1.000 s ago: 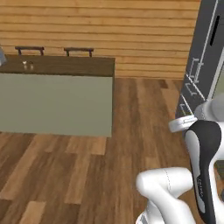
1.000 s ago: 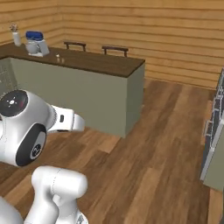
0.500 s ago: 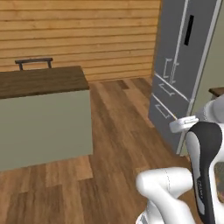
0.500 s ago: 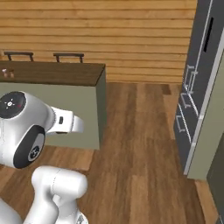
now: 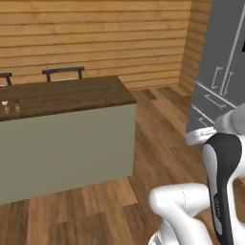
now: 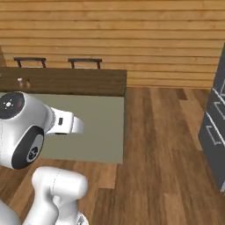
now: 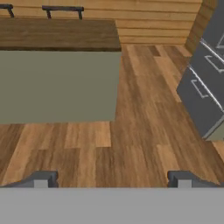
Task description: Navigate to the stand mixer.
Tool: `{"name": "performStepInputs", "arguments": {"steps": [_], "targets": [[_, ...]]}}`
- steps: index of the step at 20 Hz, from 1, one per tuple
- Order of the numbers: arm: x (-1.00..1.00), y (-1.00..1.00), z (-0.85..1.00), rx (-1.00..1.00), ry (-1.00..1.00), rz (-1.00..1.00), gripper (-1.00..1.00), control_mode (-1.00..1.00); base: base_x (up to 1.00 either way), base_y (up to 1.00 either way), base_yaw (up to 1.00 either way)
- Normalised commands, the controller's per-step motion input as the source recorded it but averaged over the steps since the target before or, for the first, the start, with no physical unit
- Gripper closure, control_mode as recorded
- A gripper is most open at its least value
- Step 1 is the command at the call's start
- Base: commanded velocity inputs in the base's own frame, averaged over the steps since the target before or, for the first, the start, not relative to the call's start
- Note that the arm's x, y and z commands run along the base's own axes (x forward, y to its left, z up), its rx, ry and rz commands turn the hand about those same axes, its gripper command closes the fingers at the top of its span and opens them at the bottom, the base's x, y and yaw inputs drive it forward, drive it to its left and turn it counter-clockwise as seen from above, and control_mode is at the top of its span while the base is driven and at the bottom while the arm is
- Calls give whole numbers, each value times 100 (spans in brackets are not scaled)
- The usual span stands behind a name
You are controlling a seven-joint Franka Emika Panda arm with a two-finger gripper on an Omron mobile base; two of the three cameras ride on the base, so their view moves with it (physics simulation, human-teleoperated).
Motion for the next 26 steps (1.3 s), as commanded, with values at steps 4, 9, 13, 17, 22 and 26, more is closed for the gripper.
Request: {"name": "performStepInputs", "arguments": {"steps": [4, 9, 13, 17, 22, 26], "targets": [[0, 0, 0, 0, 0, 0, -100, 100, 25, 100, 0], [0, 0, 0, 0, 0, 0, -100, 100, 22, 100, 0], [0, 0, 0, 0, 0, 0, -100, 100, 18, 100, 3], [0, 0, 0, 0, 0, 0, -100, 100, 33, 100, 6], [0, 0, 0, 0, 0, 0, -100, 100, 79, 100, 3], [0, 0, 0, 0, 0, 0, -100, 100, 99, 100, 1]]}}
